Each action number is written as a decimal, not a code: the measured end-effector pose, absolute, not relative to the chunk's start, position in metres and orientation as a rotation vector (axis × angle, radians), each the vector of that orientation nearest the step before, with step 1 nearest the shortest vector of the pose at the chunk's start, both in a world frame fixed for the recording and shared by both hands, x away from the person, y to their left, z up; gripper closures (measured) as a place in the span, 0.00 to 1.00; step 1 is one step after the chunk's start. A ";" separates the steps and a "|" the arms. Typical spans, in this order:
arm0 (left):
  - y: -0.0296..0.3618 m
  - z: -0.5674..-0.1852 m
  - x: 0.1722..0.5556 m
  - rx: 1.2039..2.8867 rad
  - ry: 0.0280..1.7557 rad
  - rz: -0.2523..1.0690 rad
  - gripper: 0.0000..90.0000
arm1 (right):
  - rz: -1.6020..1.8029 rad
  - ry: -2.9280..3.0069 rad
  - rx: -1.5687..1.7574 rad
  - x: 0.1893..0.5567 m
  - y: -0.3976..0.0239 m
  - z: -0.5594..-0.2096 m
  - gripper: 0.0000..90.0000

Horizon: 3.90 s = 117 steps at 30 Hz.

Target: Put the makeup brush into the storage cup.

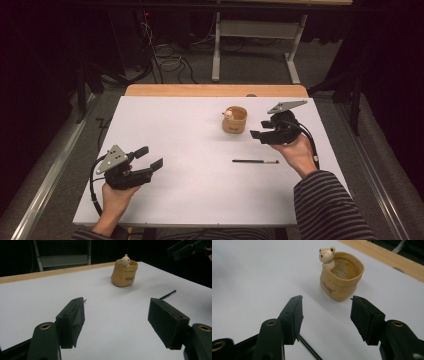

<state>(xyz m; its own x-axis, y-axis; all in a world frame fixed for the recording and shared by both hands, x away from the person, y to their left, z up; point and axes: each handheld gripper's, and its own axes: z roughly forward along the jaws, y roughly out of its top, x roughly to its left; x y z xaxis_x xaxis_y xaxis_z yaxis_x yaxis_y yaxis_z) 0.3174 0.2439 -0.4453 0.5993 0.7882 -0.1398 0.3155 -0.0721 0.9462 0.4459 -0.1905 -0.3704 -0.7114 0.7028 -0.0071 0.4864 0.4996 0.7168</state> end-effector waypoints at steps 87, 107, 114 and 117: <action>0.243 -0.446 0.318 1.671 0.929 0.487 0.34 | 0.355 2.924 0.895 0.462 -0.168 -0.413 0.58; 0.243 -0.445 0.318 1.669 0.930 0.488 0.34 | 0.261 2.950 0.870 0.463 -0.166 -0.431 0.51; 0.243 -0.445 0.318 1.671 0.929 0.488 0.34 | 0.231 2.951 0.870 0.462 -0.166 -0.436 0.52; 0.243 -0.446 0.318 1.672 0.929 0.487 0.34 | 0.213 2.954 0.866 0.462 -0.165 -0.438 0.52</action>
<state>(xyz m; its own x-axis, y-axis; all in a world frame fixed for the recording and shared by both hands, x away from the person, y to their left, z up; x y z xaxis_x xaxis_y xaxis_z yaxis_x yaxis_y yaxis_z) 0.3183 0.2429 -0.4455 0.6067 0.7821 -0.1422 0.3282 -0.0835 0.9409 0.4623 -0.1653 -0.4378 -0.8410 0.5408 -0.0143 0.5332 0.8330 0.1475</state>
